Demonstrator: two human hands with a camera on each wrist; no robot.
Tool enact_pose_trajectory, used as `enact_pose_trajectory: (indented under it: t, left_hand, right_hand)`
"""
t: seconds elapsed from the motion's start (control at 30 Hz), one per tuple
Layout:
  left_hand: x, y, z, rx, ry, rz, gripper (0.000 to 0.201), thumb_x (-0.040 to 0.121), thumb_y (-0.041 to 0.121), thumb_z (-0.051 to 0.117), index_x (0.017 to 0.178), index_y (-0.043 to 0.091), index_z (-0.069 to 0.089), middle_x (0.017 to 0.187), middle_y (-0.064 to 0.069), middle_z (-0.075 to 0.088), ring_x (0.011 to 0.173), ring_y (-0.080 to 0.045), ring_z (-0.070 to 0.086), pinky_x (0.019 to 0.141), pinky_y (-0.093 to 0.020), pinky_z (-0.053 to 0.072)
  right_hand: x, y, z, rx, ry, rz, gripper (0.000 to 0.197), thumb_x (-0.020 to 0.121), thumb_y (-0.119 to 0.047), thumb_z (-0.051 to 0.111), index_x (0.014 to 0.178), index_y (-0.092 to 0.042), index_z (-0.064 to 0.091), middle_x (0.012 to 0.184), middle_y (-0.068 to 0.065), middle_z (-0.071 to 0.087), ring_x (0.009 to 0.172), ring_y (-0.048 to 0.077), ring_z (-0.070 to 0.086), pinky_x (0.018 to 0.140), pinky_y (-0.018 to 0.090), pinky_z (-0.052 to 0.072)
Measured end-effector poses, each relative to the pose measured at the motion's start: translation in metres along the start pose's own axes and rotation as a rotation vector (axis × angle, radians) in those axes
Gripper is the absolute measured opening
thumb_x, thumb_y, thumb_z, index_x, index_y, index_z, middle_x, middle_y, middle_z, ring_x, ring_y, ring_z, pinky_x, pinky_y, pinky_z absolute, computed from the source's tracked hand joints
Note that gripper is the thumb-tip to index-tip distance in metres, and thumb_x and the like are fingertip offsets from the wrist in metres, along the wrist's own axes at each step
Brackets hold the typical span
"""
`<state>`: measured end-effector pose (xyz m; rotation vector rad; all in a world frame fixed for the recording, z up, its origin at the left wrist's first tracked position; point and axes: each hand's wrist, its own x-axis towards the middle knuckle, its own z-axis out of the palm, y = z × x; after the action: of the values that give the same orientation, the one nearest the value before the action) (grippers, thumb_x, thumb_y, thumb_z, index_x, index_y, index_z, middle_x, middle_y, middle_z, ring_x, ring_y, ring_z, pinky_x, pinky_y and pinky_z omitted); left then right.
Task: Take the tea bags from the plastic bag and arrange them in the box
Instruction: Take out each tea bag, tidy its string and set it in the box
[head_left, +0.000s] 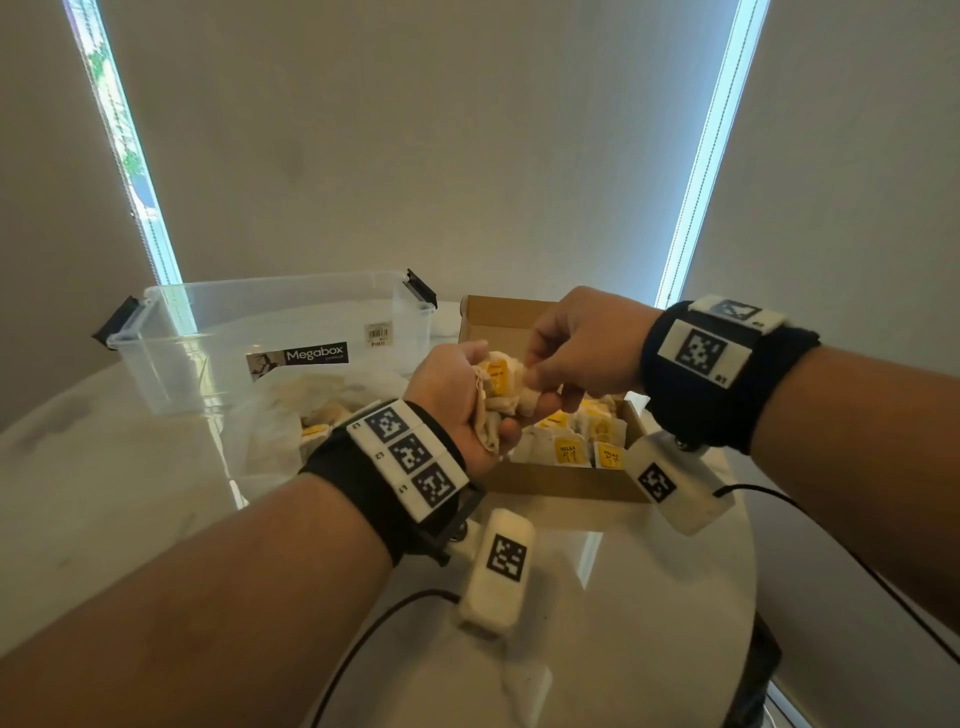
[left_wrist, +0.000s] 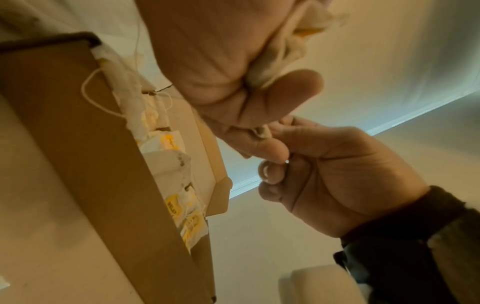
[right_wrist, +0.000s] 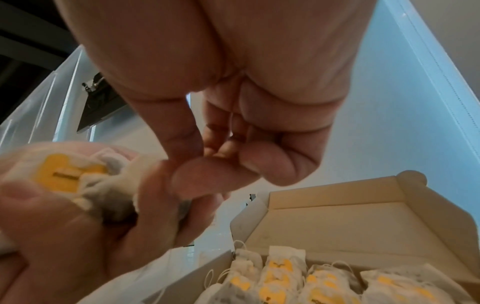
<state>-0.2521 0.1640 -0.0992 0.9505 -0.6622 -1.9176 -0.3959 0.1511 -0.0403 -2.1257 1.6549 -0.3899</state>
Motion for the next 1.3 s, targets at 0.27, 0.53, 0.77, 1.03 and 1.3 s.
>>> enact_pose_trajectory:
  t: [0.27,0.53,0.77,1.03,1.3]
  left_hand:
    - [0.000,0.003,-0.007,0.074,-0.058,0.022,0.027,0.094,0.031,0.056,0.105,0.009,0.065,0.080,-0.007,0.069,0.063,-0.013,0.064,0.033,-0.013,0.034]
    - [0.011,-0.005,-0.003,0.352,0.097,0.231,0.022,0.088,0.011,0.071,0.107,0.004,0.063,0.073,-0.006,0.064,0.049,-0.006,0.052,0.034,-0.016,0.035]
    - [0.009,-0.007,0.000,0.286,0.025,0.177,0.037,0.090,0.027,0.070,0.116,0.002,0.060,0.075,-0.006,0.063,0.046,-0.005,0.050,0.032,-0.016,0.034]
    - [0.004,-0.001,-0.007,0.066,-0.167,-0.093,0.038,0.096,0.039,0.055,0.106,0.002,0.059,0.085,-0.009,0.064,0.048,-0.006,0.052,0.029,-0.013,0.033]
    - [0.001,-0.007,0.000,0.183,-0.121,0.013,0.011,0.096,0.018,0.059,0.105,0.012,0.055,0.078,0.001,0.059,0.049,-0.003,0.047,0.033,-0.009,0.030]
  right_hand:
    - [-0.009,0.006,-0.014,0.277,0.064,0.057,0.005,0.090,-0.006,0.071,0.095,-0.004,0.069,0.077,0.010,0.077,0.065,0.017,0.075,0.067,0.029,0.058]
    - [-0.005,0.006,-0.010,0.257,0.066,0.029,0.016,0.089,-0.019,0.073,0.104,-0.015,0.068,0.088,0.004,0.077,0.065,0.019,0.075,0.063,0.029,0.053]
    - [-0.008,0.010,-0.018,0.007,0.106,-0.105,0.002,0.084,-0.028,0.078,0.085,-0.026,0.078,0.063,-0.010,0.069,0.057,0.003,0.060,0.066,0.024,0.053]
    - [-0.017,0.019,-0.033,0.277,0.031,-0.143,0.012,0.085,-0.002,0.074,0.096,-0.003,0.077,0.078,0.011,0.077,0.066,0.014,0.072,0.065,0.022,0.060]
    - [-0.011,0.021,-0.024,0.257,0.063,-0.107,0.020,0.078,-0.015,0.083,0.092,-0.007,0.071,0.072,0.005,0.076,0.063,0.014,0.073,0.057,0.022,0.055]
